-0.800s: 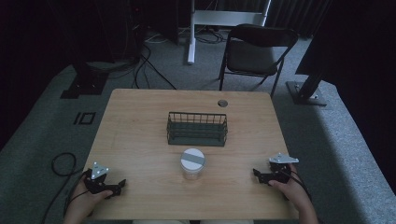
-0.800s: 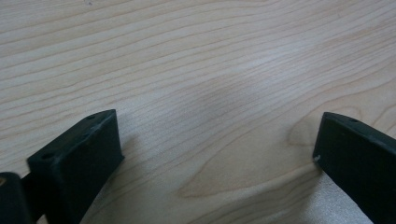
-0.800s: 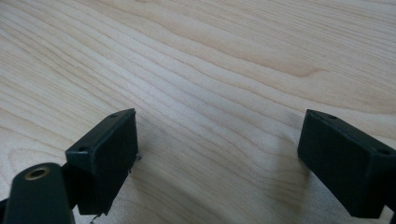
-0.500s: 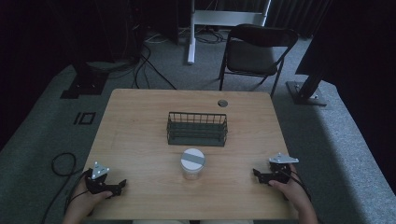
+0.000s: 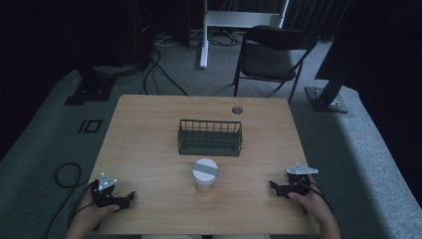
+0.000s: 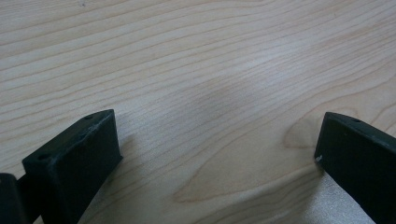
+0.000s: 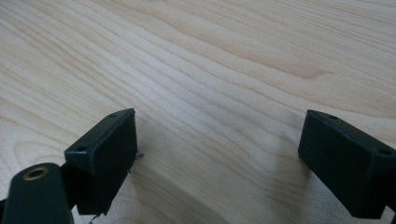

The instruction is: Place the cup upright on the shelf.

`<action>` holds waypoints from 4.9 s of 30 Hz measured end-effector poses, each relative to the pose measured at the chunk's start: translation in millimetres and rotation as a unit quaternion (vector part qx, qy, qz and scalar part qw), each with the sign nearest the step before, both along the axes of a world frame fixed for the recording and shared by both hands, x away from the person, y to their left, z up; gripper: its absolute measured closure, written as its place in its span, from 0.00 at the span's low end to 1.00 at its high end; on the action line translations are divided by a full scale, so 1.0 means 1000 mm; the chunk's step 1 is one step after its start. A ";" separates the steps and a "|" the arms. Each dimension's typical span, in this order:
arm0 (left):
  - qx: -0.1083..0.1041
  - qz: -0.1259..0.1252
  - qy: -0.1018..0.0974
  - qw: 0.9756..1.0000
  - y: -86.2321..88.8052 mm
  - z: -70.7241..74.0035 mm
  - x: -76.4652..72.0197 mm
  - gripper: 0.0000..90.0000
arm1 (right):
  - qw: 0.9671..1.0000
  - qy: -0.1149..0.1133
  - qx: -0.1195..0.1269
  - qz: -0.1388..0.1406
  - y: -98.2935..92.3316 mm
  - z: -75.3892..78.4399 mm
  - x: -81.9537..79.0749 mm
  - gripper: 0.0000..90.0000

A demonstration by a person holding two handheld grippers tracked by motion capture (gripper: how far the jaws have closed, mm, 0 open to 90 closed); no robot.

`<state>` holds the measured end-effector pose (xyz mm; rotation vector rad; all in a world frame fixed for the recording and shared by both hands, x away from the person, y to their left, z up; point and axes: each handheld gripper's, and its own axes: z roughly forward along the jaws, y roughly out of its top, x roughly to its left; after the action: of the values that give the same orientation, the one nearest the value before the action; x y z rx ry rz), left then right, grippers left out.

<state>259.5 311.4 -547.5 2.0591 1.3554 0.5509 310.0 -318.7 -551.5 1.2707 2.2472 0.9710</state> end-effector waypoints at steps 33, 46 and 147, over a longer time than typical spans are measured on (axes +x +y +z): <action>0.000 0.000 0.000 1.000 0.000 0.000 0.000 0.00 | 0.998 -0.023 0.035 0.053 0.029 0.014 -0.006 0.13; 0.000 0.000 0.000 1.000 0.000 0.000 0.000 0.00 | 0.993 -0.026 0.047 0.109 0.067 0.017 -0.003 0.13; -0.001 0.000 0.000 1.000 0.000 0.000 0.000 0.00 | 0.963 -0.134 0.130 0.193 0.232 0.031 -0.015 0.21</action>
<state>259.6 311.5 -547.5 2.0582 1.3552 0.5491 295.1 -87.0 -520.6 0.7407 2.2435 1.5222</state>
